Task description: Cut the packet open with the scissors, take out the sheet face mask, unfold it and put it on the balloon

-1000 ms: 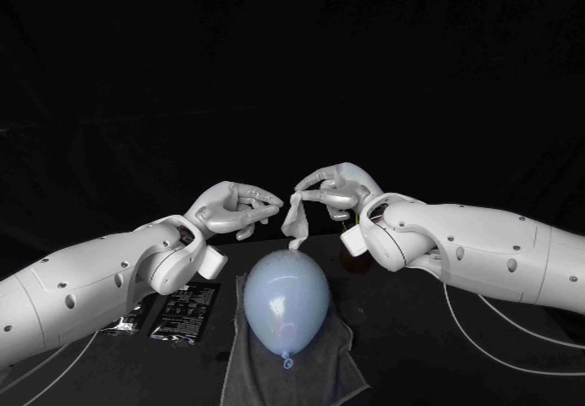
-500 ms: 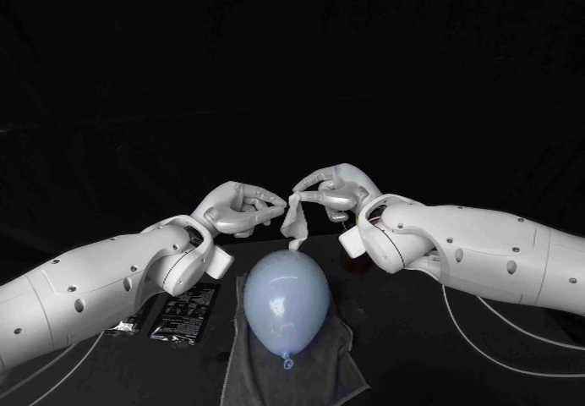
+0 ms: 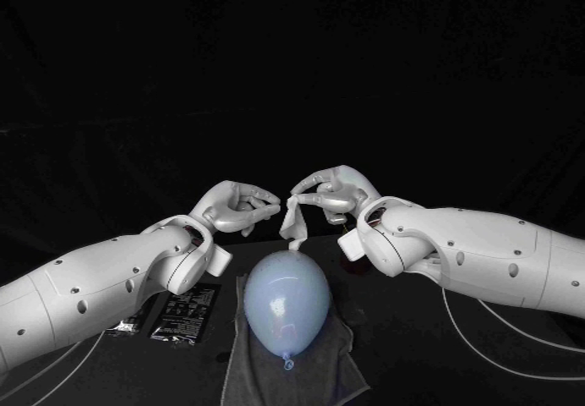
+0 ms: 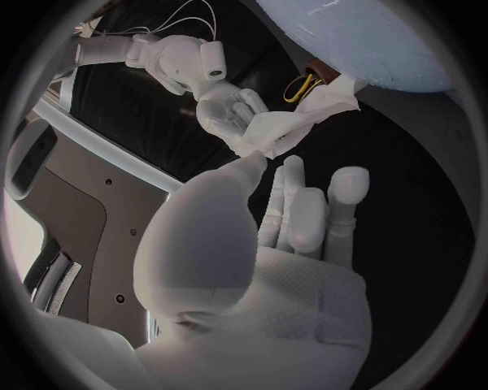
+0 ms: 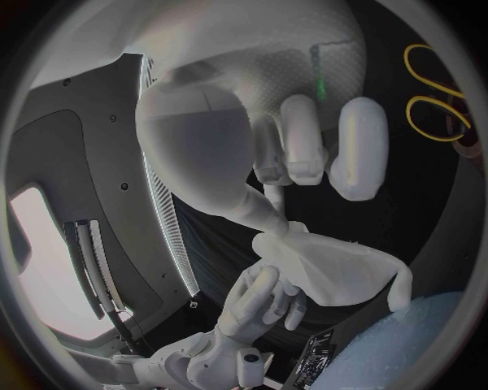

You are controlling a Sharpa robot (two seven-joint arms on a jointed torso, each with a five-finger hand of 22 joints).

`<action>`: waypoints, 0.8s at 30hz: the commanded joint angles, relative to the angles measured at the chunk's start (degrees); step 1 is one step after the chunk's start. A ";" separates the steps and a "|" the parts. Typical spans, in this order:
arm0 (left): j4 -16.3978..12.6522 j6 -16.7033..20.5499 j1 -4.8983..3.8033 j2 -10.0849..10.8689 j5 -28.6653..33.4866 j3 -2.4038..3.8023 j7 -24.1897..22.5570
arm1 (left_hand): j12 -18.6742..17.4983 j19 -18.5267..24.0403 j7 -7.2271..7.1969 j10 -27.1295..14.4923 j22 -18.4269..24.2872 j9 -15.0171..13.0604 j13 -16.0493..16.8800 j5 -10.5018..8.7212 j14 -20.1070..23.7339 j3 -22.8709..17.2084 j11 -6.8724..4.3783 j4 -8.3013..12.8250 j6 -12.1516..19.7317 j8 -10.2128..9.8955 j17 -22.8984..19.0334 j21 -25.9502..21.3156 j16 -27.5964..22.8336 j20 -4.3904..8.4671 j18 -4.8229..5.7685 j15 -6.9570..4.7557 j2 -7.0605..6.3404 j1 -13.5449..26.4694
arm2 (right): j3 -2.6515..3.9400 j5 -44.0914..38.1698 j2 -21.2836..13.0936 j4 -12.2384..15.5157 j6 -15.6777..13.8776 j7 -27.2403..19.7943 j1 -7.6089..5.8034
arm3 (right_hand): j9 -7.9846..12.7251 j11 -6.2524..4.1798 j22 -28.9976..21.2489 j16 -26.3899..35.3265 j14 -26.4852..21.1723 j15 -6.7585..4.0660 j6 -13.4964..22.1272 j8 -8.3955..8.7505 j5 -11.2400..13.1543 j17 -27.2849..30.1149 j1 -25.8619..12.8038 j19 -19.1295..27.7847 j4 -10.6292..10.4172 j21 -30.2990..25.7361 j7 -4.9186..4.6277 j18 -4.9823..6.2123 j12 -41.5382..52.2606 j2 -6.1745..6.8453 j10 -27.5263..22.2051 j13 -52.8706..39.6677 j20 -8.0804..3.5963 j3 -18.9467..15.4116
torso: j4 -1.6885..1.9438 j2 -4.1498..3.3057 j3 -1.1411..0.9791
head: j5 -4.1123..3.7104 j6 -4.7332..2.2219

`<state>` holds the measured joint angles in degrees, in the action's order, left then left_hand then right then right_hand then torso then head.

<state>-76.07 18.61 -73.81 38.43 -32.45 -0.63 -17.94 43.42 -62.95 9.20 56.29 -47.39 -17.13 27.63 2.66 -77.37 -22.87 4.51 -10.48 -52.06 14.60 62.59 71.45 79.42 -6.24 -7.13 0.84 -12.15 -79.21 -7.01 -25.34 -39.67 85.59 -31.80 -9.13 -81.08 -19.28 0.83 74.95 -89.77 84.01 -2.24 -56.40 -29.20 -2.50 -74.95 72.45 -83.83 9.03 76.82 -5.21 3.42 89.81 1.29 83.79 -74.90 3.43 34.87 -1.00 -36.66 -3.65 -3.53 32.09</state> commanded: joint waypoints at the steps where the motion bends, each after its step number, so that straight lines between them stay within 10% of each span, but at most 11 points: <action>1: -0.05 0.88 -0.04 -0.17 -2.10 0.04 3.09 | -0.46 0.42 -0.13 -0.26 0.25 -0.21 -0.18 0.09 0.33 0.95 0.19 -0.34 0.04 0.03 -0.12 -0.39 -0.36 -0.17 -0.97 0.12 -0.26 0.87 | 0.05 0.20 0.02 0.16 0.40 -1.27 0.03 | -0.07 0.03 11.56 -0.23 5.99 -0.51 -0.38 -0.15 -0.29 -15.05 -0.45 -1.48 -0.11 0.09 -0.13 -0.78 0.19 0.04 6.21 -15.10 -0.12 0.36 | -0.01 -0.02 0.01 | 0.06 0.12; 24: -0.10 -8.14 -0.03 -0.82 -4.87 0.03 5.78 | -0.41 1.13 -1.35 0.21 1.90 -1.62 -0.72 0.04 0.64 8.49 -0.65 -5.43 -1.12 2.83 0.12 -1.82 -0.42 0.29 -1.21 -0.50 -0.49 3.49 | 0.05 0.66 0.32 0.28 0.65 -1.74 0.08 | -0.07 0.03 11.56 -0.23 5.99 -0.51 -0.38 -0.15 -0.29 -15.05 -0.45 -1.48 -0.11 0.09 -0.13 -0.78 0.19 0.04 6.21 -15.10 -0.12 0.36 | -0.06 -0.04 -0.04 | 0.05 0.41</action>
<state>-76.09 13.06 -73.81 37.79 -36.86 -0.65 -12.27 43.05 -61.96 7.77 56.84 -45.62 -18.69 26.95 2.66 -76.83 -14.59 3.98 -16.00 -53.51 17.06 62.80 69.71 79.10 -5.95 -7.53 0.32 -12.99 -75.97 -7.01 -24.66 -39.40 85.71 -31.77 -10.01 -81.01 -19.30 0.82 74.91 -89.80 84.00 -2.24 -56.49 -29.01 -2.50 -74.90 72.45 -83.77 9.02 76.81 -5.31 3.42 89.61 1.29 83.78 -74.92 3.29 34.87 -1.04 -36.68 -3.69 -3.50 32.48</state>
